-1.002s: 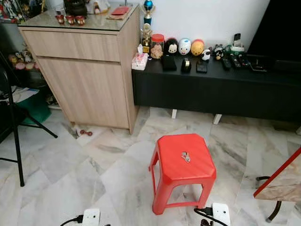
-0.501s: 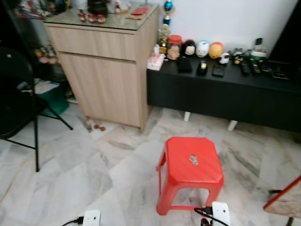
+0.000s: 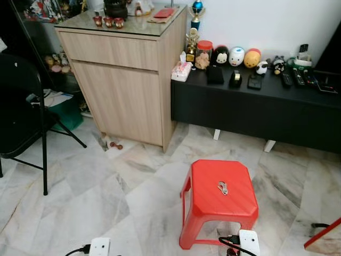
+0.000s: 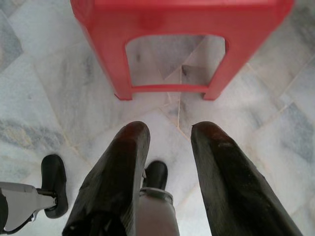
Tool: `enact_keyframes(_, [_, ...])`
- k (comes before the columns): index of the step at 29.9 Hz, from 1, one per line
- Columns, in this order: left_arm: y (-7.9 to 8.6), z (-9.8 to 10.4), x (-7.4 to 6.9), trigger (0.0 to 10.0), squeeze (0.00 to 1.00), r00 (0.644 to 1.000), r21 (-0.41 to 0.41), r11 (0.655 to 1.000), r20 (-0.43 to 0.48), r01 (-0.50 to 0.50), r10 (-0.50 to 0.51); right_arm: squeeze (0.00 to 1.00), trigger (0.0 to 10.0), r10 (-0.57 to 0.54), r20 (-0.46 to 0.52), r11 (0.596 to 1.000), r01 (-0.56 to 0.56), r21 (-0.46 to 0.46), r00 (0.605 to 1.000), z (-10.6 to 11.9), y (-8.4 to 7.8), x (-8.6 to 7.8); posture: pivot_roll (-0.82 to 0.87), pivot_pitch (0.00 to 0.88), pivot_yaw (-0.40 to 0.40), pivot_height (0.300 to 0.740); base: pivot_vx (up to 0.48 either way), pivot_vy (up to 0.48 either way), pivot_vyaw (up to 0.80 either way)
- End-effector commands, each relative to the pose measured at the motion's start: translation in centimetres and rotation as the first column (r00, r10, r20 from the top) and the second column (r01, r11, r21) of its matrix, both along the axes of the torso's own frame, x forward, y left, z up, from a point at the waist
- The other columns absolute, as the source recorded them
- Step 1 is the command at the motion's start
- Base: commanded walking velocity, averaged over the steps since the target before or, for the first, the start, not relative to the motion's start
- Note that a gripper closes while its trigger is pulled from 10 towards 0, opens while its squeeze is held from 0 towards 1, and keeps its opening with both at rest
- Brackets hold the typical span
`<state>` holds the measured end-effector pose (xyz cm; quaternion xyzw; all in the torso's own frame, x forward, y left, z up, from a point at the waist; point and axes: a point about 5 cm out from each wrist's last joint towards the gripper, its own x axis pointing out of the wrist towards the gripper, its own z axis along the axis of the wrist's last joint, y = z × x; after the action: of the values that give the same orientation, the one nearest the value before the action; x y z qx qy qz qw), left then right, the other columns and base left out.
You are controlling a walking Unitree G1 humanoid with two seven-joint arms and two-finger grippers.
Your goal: Hang keys on a hook
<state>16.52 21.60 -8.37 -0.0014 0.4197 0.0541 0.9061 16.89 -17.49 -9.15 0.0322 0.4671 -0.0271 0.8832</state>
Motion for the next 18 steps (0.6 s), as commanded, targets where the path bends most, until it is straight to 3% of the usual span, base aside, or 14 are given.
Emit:
enact_keyframes(1, [0.14,-0.14,-0.40,10.0,0.00,1.000,-0.009,1.000,-0.006,-0.015,0.015,0.00,10.0,-0.010,-0.003,1.000,0.010,0.005,1.000,-0.06,0.04,-0.14,0.17,0.000,-0.021,0.740,0.292,0.000,0.00])
enact_keyframes(14, [-0.03,-0.23,-0.52,10.0,0.00,1.000,-0.016,1.000,-0.011,-0.009,0.009,0.00,10.0,-0.009,-0.003,1.000,0.009,-0.012,1.000,-0.04,-0.30,-0.16,0.17,0.000,-0.028,0.740,0.296,0.000,0.00])
enact_keyframes(18, [-0.22,-0.39,-0.80,10.0,0.00,1.000,-0.017,1.000,-0.022,-0.007,0.007,0.00,10.0,-0.008,0.002,1.000,0.009,-0.015,1.000,0.00,-0.38,-0.09,0.16,0.000,-0.027,0.740,0.296,0.000,-0.74])
